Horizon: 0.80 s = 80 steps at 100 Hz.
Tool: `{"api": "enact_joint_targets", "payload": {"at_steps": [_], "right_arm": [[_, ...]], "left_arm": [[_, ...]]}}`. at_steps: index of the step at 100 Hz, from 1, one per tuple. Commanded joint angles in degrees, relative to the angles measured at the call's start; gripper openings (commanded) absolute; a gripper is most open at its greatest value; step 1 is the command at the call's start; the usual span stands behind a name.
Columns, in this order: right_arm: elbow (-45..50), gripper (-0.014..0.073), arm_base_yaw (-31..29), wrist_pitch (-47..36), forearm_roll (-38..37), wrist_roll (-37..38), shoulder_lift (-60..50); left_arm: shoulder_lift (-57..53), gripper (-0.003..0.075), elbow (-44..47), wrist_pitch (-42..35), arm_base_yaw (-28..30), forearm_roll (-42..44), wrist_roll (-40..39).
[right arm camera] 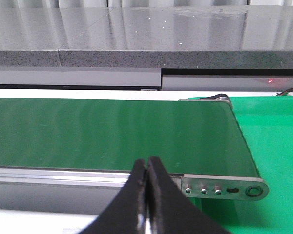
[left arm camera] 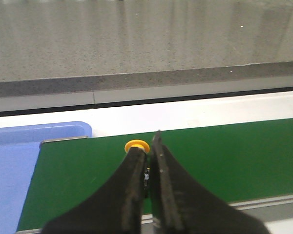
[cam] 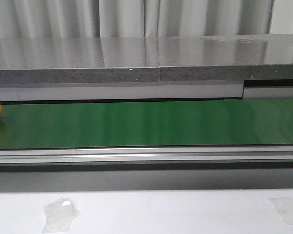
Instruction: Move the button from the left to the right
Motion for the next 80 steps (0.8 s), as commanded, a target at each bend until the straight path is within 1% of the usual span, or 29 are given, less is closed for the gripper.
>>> {"api": "enact_joint_targets", "payload": {"at_steps": [1, 28, 32, 43, 53, 59, 64, 68, 78, 80], "right_arm": [[-0.99, -0.0068, 0.09, -4.44, 0.00, -0.19, -0.71], [-0.99, -0.0068, 0.09, -4.44, 0.00, -0.19, -0.71], [-0.99, -0.0068, 0.09, -4.44, 0.00, -0.19, -0.71], [-0.99, -0.0068, 0.09, -4.44, 0.00, -0.19, -0.71], [-0.99, -0.0068, 0.09, -4.44, 0.00, -0.19, -0.71], [-0.99, -0.0068, 0.09, -4.44, 0.00, -0.19, -0.71], [-0.99, -0.0068, 0.09, -4.44, 0.00, -0.19, -0.71], [-0.99, -0.0068, 0.09, -4.44, 0.00, -0.19, -0.71], [-0.99, -0.0068, 0.09, -4.44, 0.00, -0.19, -0.71], [-0.99, -0.0068, 0.09, -4.44, 0.00, -0.19, -0.71]], "left_arm": [[-0.50, -0.0020, -0.46, -3.94, -0.80, -2.05, 0.15], [-0.63, -0.0020, 0.09, -4.13, -0.70, -2.05, 0.15], [-0.50, -0.0020, 0.09, -5.00, -1.68, -1.16, 0.29], [-0.50, -0.0020, 1.94, -12.50, -4.68, -0.10, 0.29], [-0.82, -0.0020, 5.80, -19.91, -5.90, -0.48, 0.29], [-1.32, -0.0020, 8.31, -24.24, -7.20, 1.40, 0.29], [-1.86, -0.0020, 10.51, -26.96, -8.58, 5.40, -1.24], [-2.58, -0.0020, 12.28, -28.53, -9.49, 9.53, -4.52], [-5.58, -0.0020, 16.14, -30.88, -12.79, 26.08, -17.94], [-6.31, -0.0020, 16.98, -31.43, -13.24, 28.17, -20.89]]}}
